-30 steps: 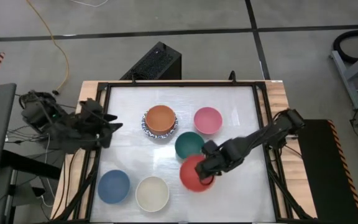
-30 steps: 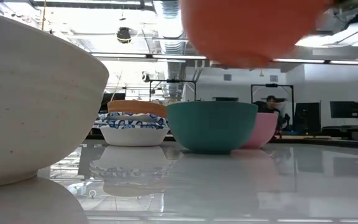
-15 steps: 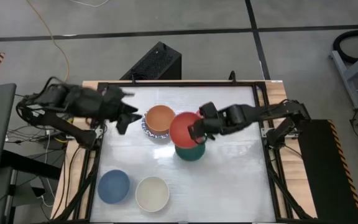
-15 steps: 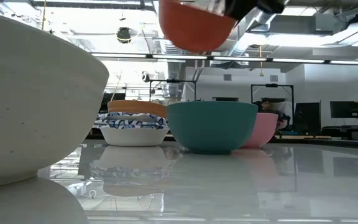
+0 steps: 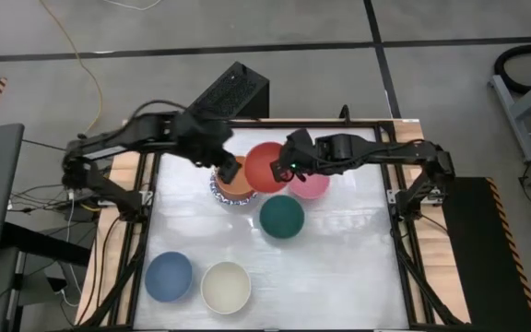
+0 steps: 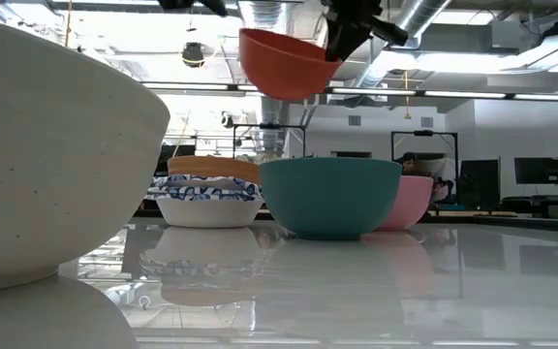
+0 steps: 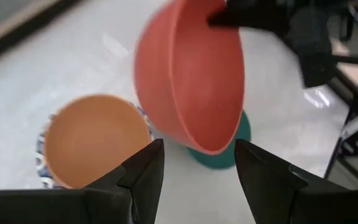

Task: Nest bowls inside each other
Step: Stack the orange bowl on top of the brown bowl

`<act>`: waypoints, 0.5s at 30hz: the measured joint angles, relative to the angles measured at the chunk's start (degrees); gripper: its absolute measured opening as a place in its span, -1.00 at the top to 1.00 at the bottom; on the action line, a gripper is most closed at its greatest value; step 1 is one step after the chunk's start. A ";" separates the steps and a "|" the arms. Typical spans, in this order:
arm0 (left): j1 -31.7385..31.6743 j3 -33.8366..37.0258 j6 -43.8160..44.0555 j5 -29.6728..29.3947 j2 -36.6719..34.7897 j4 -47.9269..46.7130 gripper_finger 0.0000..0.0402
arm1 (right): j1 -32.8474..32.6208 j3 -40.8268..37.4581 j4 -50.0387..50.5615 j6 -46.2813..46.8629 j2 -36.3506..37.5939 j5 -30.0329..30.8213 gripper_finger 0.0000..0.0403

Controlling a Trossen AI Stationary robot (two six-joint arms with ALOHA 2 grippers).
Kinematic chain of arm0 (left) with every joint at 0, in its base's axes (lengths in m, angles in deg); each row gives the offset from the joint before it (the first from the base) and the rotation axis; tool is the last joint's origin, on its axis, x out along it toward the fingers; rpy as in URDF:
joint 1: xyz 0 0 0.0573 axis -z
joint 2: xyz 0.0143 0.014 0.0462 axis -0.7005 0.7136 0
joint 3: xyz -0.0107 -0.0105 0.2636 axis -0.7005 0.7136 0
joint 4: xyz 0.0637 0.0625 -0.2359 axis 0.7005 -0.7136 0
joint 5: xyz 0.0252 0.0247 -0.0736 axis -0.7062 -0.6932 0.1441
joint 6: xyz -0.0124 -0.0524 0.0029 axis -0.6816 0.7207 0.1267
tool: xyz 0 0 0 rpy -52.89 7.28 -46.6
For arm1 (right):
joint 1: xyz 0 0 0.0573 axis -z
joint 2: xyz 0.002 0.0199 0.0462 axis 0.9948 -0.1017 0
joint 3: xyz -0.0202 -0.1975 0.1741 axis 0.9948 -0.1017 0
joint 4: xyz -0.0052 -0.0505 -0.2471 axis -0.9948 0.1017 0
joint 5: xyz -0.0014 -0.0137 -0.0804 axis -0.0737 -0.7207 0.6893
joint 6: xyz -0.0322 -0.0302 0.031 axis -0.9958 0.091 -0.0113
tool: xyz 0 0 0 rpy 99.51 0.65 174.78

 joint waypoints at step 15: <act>-7.46 -0.02 -7.09 0.83 6.05 3.80 0.08 | 3.98 0.04 -0.01 -5.48 0.12 -0.31 0.96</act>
